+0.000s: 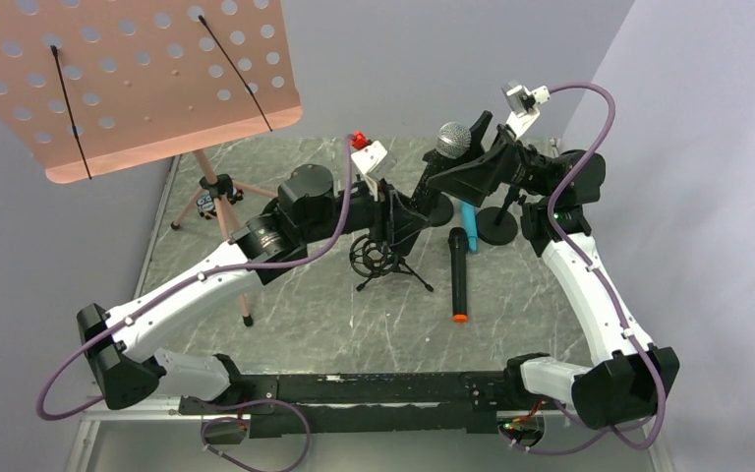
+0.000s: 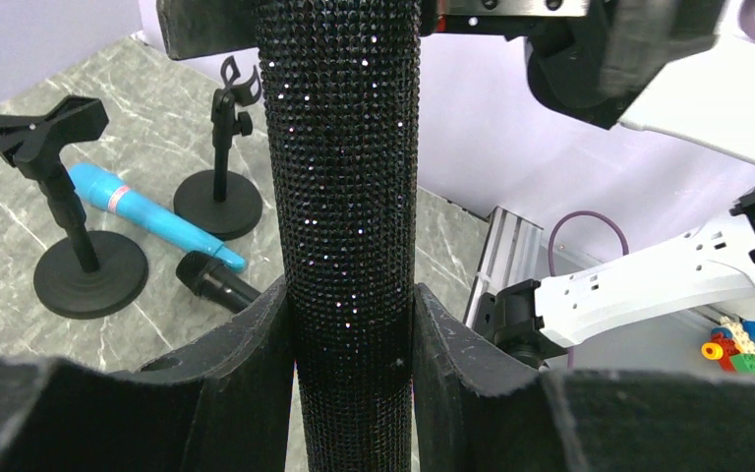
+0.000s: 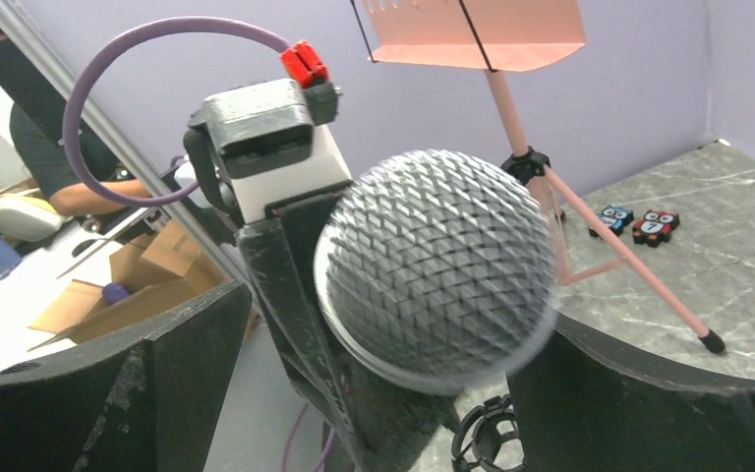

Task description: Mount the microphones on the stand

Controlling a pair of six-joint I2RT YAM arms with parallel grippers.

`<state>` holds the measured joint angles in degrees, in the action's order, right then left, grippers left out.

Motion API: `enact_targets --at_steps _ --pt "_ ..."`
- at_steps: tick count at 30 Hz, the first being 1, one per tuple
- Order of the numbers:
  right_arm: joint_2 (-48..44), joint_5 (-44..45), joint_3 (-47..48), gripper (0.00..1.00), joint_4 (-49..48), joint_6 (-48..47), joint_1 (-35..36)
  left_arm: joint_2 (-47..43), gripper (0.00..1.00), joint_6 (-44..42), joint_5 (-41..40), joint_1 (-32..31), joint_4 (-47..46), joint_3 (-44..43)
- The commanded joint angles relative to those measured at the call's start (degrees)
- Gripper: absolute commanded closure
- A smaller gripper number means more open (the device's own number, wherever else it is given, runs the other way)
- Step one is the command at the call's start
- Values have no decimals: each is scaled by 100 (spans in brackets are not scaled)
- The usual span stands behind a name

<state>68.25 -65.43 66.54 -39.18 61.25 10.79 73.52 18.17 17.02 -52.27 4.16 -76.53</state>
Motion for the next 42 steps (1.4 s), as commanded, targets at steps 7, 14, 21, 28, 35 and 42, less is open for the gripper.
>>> enact_targets --at_steps 7,14,21,28,35,42 --pt "-172 -46 -207 27 -168 107 142 127 100 122 -192 -60 -365 -311" --pt "-211 -148 -186 65 -54 -48 143 -3 100 83 -266 -55 -369 -152" --pt "-274 -333 -32 84 99 -388 143 -224 78 91 -381 -55 -216 -12" --pt "-119 -511 417 87 368 -792 155 -1058 5 -223 -595 -13 466 511" --pt "132 -228 1194 88 3189 -3480 727 -2768 1 -900 -1649 197 1775 1127" --pt "710 363 2388 88 5439 -5774 1624 -3777 1 -1675 -3177 234 2637 1828"
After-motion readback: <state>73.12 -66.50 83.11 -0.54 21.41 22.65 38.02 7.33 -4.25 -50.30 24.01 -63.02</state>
